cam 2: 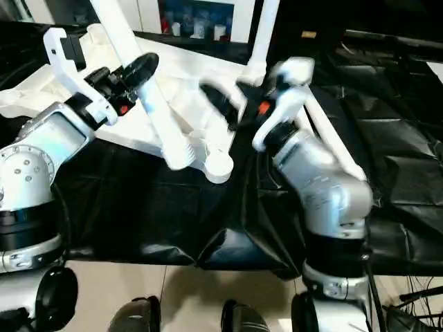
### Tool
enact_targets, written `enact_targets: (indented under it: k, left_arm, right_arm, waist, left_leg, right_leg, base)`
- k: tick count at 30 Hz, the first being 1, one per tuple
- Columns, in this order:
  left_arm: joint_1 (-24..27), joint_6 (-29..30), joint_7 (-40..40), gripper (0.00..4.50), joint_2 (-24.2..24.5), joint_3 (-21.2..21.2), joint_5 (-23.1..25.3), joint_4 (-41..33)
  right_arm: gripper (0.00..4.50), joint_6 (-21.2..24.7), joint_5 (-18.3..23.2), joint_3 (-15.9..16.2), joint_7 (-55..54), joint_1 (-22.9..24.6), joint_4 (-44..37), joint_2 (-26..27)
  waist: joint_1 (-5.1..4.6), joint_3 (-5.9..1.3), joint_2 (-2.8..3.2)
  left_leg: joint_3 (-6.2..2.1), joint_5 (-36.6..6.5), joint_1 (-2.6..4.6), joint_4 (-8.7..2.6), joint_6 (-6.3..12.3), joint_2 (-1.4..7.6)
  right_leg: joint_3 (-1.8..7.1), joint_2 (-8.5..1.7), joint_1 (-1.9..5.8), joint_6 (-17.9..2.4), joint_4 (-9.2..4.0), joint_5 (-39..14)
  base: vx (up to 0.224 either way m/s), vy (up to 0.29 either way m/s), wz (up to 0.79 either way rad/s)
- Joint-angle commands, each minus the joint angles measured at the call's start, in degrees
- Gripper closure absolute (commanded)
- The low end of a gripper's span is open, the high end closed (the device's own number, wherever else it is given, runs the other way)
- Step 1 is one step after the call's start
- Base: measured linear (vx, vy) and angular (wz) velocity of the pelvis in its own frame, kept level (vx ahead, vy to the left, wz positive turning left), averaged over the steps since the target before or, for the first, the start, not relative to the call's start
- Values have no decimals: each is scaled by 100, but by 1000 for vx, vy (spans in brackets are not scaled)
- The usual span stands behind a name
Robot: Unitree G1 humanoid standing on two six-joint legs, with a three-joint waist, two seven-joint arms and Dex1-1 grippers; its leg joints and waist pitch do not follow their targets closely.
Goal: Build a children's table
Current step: Pick table leg
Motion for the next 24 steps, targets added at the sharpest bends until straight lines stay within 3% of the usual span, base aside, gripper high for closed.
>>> enact_targets:
  k: [1, 3, 5, 8, 9, 13, 14, 15, 17, 20, 24]
  left_arm:
    - [-12, 27, -215, 266, 26, -40, -204, -120]
    - [75, 384, -1158, 266, 212, -73, -992, -475]
    - [127, 618, -1727, 266, 340, -91, -1440, -700]
    - [106, 800, -2088, 266, 432, -38, -1806, -792]
    - [91, 926, -2441, 266, 558, -59, -1997, -811]
    - [101, 988, -2857, 266, 760, -279, -1912, -779]
    - [101, 988, -2859, 266, 760, -281, -1911, -777]
    - [99, 984, -2877, 266, 773, -306, -1898, -761]
    - [96, 934, -3003, 266, 856, -476, -1786, -695]
    - [121, 885, -3159, 266, 929, -676, -1721, -681]
    - [126, 901, -3224, 266, 951, -744, -1726, -709]
  right_arm:
    - [0, 83, 124, -124, -34, -30, -128, -42]
    - [0, 256, 52, -149, 50, -63, -12, -243]
    - [0, 701, 59, 82, 355, 10, -6, -592]
    - [0, 1051, 287, 352, 878, 208, -105, -955]
    - [0, 1311, 669, 435, 1309, 344, -206, -1153]
    - [0, 1879, 1670, 291, 1804, 390, -415, -1207]
    - [0, 1889, 1687, 286, 1808, 388, -416, -1205]
    - [0, 1935, 1765, 266, 1834, 374, -413, -1194]
    - [0, 2075, 2041, 234, 2037, 303, -400, -1179]
    - [0, 2152, 2107, 406, 2412, 296, -422, -1298]
    - [0, 2203, 2136, 453, 2477, 302, -393, -1291]
  waist:
    - [7, -699, 17]
    - [24, -714, 23]
    - [25, -714, 17]
    - [39, -700, 21]
    - [42, -703, -3]
    - [49, -719, -10]
    - [47, -707, -8]
    - [57, -699, 11]
    - [65, -713, -9]
    - [96, -723, -24]
    - [127, -753, -23]
  left_leg:
    - [-57, -443, 136, -308, 181, 109]
    - [-48, -485, 151, -303, 84, 101]
    - [-48, -438, 150, -305, 50, 95]
    - [-36, -562, 152, -299, 48, 95]
    - [-36, -651, 126, -299, 86, 87]
    - [-69, -719, 137, -306, 114, 121]
    - [-67, -757, 140, -305, 102, 127]
    - [-60, -838, 157, -304, -24, 132]
    - [-61, -897, 166, -305, -69, 128]
    - [-67, -985, 172, -315, -132, 138]
    - [-87, -975, 165, -319, -181, 148]
  right_leg:
    - [233, -351, 404, -1019, -263, -594]
    - [231, -357, 391, -1055, -257, -742]
    - [227, -328, 401, -1088, -238, -635]
    - [236, -330, 414, -1091, -254, -626]
    - [237, -349, 436, -1051, -291, -798]
    - [230, -365, 434, -907, -302, -1156]
    - [234, -373, 416, -894, -321, -1251]
    - [236, -377, 379, -885, -346, -1485]
    - [235, -378, 390, -865, -353, -1586]
    - [232, -380, 378, -712, -378, -1838]
    - [224, -399, 371, -683, -378, -1878]
  base:
    - [0, 0, 0]
    - [0, 0, 0]
    - [0, 0, 0]
    - [0, 0, 0]
    - [0, 0, 0]
    - [0, 0, 0]
    - [0, 0, 0]
    - [0, 0, 0]
    - [0, 0, 0]
    - [0, 0, 0]
    - [0, 0, 0]
